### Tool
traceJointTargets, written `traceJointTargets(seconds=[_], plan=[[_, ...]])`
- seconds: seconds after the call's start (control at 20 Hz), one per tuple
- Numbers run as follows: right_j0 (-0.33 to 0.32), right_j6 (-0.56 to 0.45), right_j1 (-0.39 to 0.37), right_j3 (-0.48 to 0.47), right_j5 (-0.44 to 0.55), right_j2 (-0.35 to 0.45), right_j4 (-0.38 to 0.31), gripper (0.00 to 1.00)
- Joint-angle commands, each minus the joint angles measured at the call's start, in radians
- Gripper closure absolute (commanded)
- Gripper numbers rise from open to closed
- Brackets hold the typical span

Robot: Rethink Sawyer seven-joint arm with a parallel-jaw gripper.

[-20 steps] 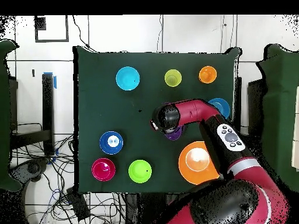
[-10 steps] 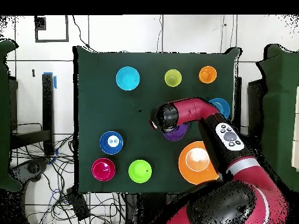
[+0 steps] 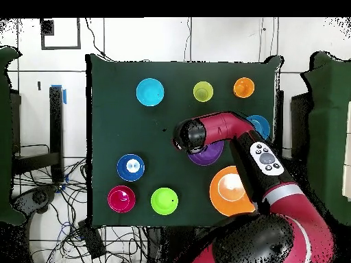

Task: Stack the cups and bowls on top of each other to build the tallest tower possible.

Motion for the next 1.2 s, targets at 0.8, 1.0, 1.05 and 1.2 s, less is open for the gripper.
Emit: traceJointTargets(seconds=[0.8, 1.0, 1.05, 1.2], plan=[[0.038, -0.093, -0.004, -0.014, 0.094, -0.02, 0.026, 1.0], [0.041, -0.098, -0.028, -0.011, 0.1, -0.012, 0.034, 0.0], [0.043, -0.097, -0.036, -0.008, 0.099, -0.011, 0.034, 0.0], [0.054, -0.094, -0.06, -0.008, 0.116, -0.01, 0.04, 0.0]])
